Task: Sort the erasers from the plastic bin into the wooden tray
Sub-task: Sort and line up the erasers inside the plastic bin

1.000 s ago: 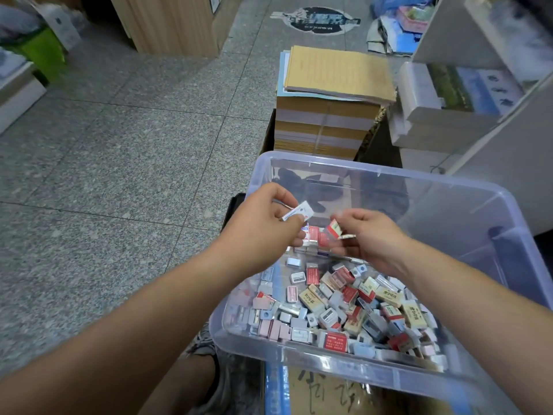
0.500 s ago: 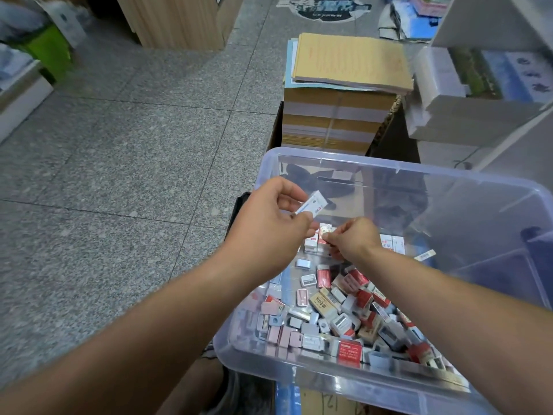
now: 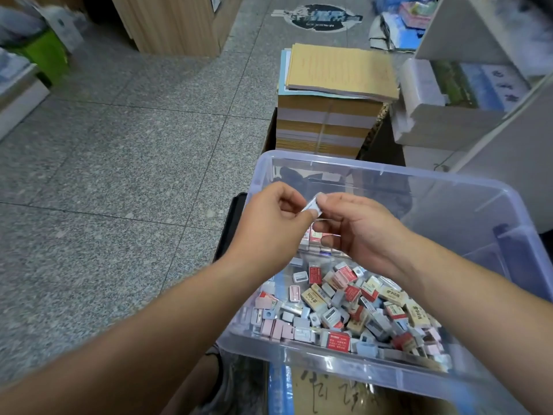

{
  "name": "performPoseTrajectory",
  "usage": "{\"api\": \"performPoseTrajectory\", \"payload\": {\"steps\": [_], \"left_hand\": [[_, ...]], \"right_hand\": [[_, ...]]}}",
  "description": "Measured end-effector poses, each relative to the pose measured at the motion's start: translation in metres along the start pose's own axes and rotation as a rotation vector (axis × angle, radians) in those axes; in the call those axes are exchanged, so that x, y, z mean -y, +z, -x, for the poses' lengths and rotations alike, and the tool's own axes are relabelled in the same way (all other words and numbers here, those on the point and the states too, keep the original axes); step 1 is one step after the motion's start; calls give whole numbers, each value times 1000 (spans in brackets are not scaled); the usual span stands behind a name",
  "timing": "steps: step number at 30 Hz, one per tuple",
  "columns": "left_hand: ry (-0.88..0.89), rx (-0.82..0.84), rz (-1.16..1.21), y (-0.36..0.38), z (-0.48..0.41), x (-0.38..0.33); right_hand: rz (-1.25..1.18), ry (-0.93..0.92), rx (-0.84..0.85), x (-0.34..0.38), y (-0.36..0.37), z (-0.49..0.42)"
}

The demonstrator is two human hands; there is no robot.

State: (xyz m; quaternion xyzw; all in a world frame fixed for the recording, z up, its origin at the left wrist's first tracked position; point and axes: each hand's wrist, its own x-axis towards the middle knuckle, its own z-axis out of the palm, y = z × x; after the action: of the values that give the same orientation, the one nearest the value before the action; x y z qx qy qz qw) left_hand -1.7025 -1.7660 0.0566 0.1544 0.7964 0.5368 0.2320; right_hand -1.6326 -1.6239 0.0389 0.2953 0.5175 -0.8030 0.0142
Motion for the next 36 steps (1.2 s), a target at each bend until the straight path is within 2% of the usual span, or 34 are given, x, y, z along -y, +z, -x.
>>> {"api": "performPoseTrajectory", "payload": {"steps": [3,6,7,9,11,13,18,21,23,26,28,31,33,36], "left_hand": [[113,47,-188,-7,2,-5],[366,-83,-541,-26,2,-13],[394,-140,-595,-32,0,-12],[309,-199,-614,-40,-8,-4],[163,-155,-624,-41,-12,3],[94,-88,-614,-38,-12,8],[95,-44,-586,-28,-7,15],[98,-51,-557,-27,-11,15],[101,-57,-545,-28,-14,17],[102,-60,-540,-27,-15,19],[99,-59,-540,-28,-16,20],[90,-54,-533,-28,-16,20],[86,-52,-521,-28,-16,21],[86,-57,-517,-28,-16,19]], "right_hand": [[87,-26,-96,2,-10,2],[325,2,-270,-10,-32,-11],[344,49,-303,-17,-39,-17],[411,147,-321,-32,-52,-29],[517,196,-333,-46,-59,-43],[552,200,-362,-54,-60,-58],[583,200,-505,-66,-63,-90],[779,173,-541,-71,-67,-95],[989,159,-535,-70,-70,-90],[1107,112,-450,-67,-68,-78],[1234,55,-263,-69,-59,-69],[1618,-13,-14,-82,-49,-57],[1794,-62,19,-91,-47,-55],[1813,-63,21,-97,-46,-56]]}}
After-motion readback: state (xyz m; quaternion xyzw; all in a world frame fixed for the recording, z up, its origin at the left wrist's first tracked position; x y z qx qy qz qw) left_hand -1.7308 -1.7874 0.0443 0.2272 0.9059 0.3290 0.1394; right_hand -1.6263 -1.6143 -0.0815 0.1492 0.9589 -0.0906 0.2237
